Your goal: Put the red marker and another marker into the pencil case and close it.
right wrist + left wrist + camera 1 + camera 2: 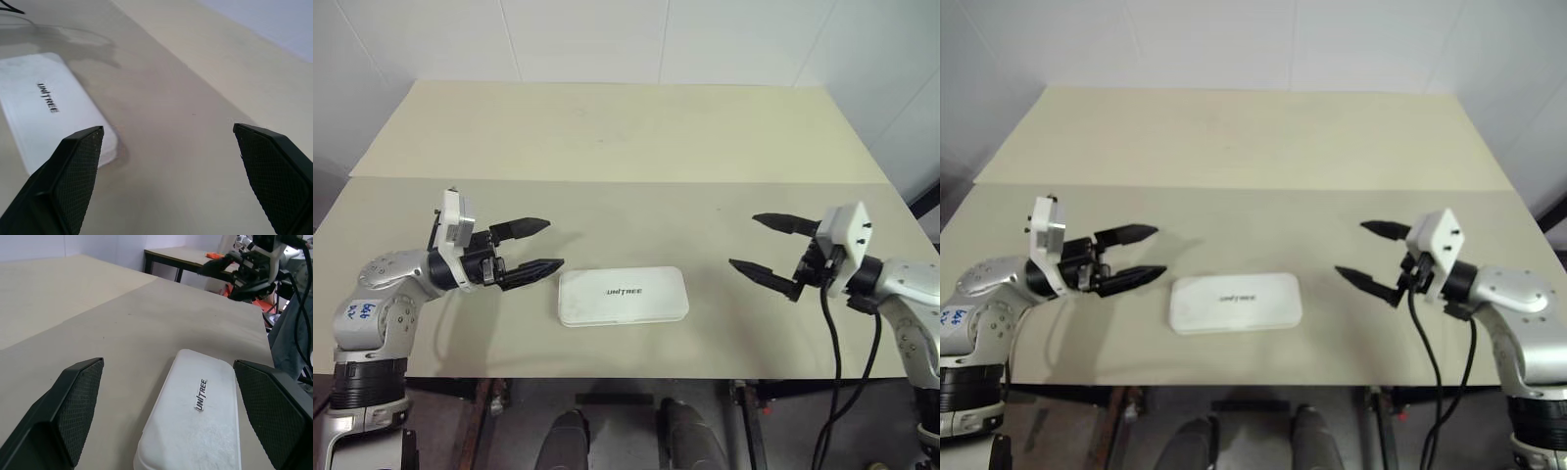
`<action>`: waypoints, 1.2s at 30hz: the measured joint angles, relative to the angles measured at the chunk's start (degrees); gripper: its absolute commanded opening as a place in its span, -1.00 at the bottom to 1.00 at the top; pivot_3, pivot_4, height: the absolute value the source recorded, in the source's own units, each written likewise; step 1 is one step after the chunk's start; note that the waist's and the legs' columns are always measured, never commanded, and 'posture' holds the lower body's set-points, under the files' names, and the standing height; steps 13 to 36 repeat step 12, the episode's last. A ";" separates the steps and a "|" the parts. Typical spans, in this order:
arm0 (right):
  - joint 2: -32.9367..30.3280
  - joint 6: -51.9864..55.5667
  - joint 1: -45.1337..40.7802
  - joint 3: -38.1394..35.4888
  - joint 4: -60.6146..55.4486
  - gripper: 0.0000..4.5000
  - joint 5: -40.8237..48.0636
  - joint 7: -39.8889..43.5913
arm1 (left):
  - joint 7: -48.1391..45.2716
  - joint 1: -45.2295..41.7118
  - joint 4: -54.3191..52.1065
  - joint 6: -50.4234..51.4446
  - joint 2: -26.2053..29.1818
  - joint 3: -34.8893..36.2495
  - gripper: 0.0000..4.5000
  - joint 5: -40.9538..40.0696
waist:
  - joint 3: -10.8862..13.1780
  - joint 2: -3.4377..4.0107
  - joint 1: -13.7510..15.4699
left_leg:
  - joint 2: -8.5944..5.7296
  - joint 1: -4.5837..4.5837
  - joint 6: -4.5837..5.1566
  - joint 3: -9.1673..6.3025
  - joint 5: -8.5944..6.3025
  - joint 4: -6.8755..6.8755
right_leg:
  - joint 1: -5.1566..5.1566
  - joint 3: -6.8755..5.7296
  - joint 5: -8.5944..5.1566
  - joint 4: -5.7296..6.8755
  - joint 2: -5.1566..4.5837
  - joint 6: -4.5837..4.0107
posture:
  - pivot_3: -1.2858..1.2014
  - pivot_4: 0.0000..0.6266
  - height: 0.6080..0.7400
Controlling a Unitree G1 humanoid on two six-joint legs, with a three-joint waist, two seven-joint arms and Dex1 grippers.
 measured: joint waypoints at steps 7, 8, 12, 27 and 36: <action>-0.91 0.38 3.00 -1.51 -0.92 1.00 0.29 0.44 | 1.54 -0.14 0.63 -5.57 -0.13 -1.35 0.98 3.03 | 0.00 0.00 -0.11 | 0.00 0.01 0.00 0.04 0.00 0.01 | 0.00 0.03 -0.01 -0.02 0.00 -0.02 | 0.03 -0.52 1.00; -0.91 0.38 3.00 -1.51 -0.93 1.00 0.29 0.41 | 1.76 -0.17 0.92 -5.90 -0.17 -1.36 0.98 3.04 | 0.00 0.00 -0.23 | 0.00 0.01 0.00 0.04 0.00 0.01 | 0.00 0.03 -0.01 -0.02 0.00 -0.02 | 0.03 -0.52 1.00; -0.91 0.51 2.94 -1.51 -0.99 1.00 0.32 0.33 | 2.35 -0.16 1.74 -6.37 -0.25 -1.47 0.98 3.11 | 0.00 0.00 -0.31 | 0.00 0.01 0.00 0.04 0.00 0.02 | 0.00 0.03 -0.01 -0.01 0.00 -0.01 | 0.03 -0.52 1.00; -0.91 0.51 2.94 -1.51 -0.99 1.00 0.32 0.33 | 2.35 -0.16 1.74 -6.37 -0.25 -1.47 0.98 3.11 | 0.00 0.00 -0.31 | 0.00 0.01 0.00 0.04 0.00 0.02 | 0.00 0.03 -0.01 -0.01 0.00 -0.01 | 0.03 -0.52 1.00; -0.91 0.51 2.94 -1.51 -0.99 1.00 0.32 0.33 | 2.35 -0.16 1.74 -6.37 -0.25 -1.47 0.98 3.11 | 0.00 0.00 -0.31 | 0.00 0.01 0.00 0.04 0.00 0.02 | 0.00 0.03 -0.01 -0.01 0.00 -0.01 | 0.03 -0.52 1.00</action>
